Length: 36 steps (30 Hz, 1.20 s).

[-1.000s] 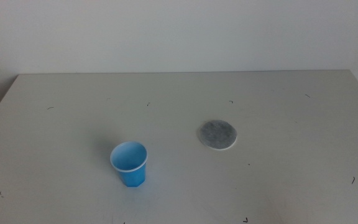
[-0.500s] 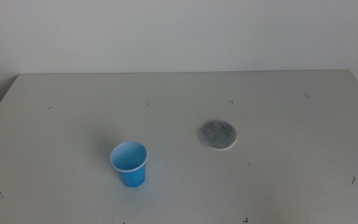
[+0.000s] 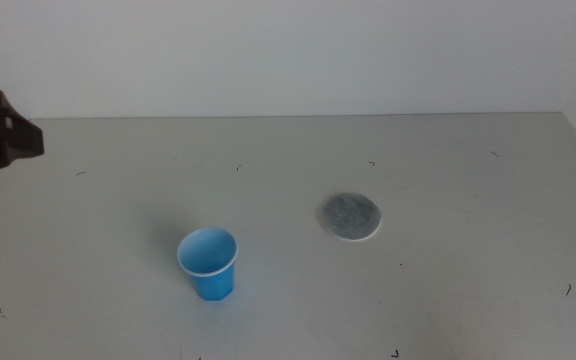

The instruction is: Place an empty cup on a cup mat.

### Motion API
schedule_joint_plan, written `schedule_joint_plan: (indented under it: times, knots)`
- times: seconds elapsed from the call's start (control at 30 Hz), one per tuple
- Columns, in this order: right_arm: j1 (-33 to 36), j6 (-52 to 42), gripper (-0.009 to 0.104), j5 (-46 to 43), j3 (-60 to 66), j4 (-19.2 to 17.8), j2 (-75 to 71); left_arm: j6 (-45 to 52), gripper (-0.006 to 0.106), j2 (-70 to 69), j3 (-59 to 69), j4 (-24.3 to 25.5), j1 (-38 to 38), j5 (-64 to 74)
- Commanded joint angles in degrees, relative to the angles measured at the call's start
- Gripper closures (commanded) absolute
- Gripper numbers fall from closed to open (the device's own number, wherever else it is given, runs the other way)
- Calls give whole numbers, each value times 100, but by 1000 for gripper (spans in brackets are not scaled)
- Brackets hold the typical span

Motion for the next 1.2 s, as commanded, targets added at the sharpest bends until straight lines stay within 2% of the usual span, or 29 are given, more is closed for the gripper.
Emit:
schedule_joint_plan:
  times: [0.0,0.53,0.6,0.73,0.8,1.17]
  knots:
    - [11,-49,1,-447,-66,-52,-110,-86,-3,268,-335,-190,6,48]
    - [11,-49,1,-447,-66,-52,-110,-114,-3,1665,-350,-542,6,367]
    - [11,-49,1,-447,-66,-52,-110,-114,-3,1771,-350,-691,6,359]
    - [11,-49,1,-447,-66,-52,-110,75,-3,1974,-350,-1366,1,346]
    - [11,-49,1,-447,-66,-52,-110,237,-3,2100,-350,-1552,-32,352]
    - [11,-49,1,-447,-66,-52,-110,17,2,2976,-350,-1494,-996,-152]
